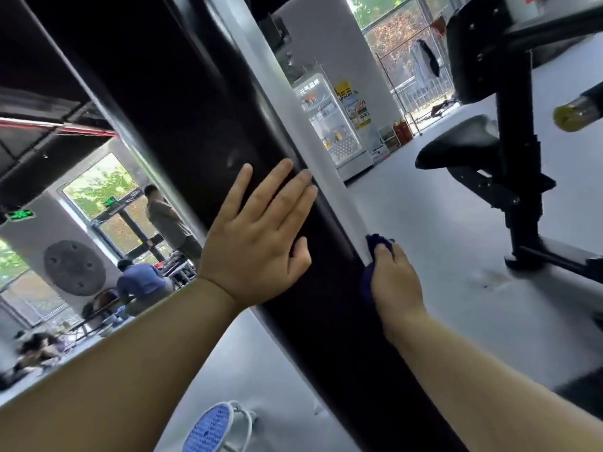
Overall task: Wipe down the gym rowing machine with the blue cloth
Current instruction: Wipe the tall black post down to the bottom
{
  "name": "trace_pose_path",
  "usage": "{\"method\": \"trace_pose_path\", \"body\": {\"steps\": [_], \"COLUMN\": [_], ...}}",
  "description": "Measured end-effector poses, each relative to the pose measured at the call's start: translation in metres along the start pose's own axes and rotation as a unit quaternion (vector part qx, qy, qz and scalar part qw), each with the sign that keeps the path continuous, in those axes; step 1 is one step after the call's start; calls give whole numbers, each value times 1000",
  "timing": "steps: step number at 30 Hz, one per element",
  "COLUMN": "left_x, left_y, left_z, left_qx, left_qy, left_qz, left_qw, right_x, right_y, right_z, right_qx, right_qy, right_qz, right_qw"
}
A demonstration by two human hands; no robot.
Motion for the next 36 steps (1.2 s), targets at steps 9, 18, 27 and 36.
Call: {"method": "trace_pose_path", "body": {"steps": [9, 18, 27, 36], "left_x": [-3, -8, -13, -14], "left_y": [6, 12, 25, 25], "left_z": [31, 77, 132, 146], "left_qx": [-102, -110, -157, -143], "left_qy": [14, -14, 27, 32], "left_qz": [-34, -65, -75, -71], "left_qw": [994, 992, 984, 987], "right_x": [7, 23, 102, 53], "right_y": [-2, -14, 48, 9], "right_z": [-7, 39, 123, 72], "right_qx": [80, -50, -127, 49], "right_qy": [53, -2, 53, 0], "right_qz": [-30, -13, 94, -53], "right_qw": [995, 999, 986, 997]}}
Point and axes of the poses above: each hand's wrist, its own y-axis away from the middle knuckle, its own x-axis out of the back of the hand, z = x × y, the point moved 6 cm from there along -y, towards the middle knuckle, and after that the axes turned 8 degrees about -y, right-handed, at the moved point
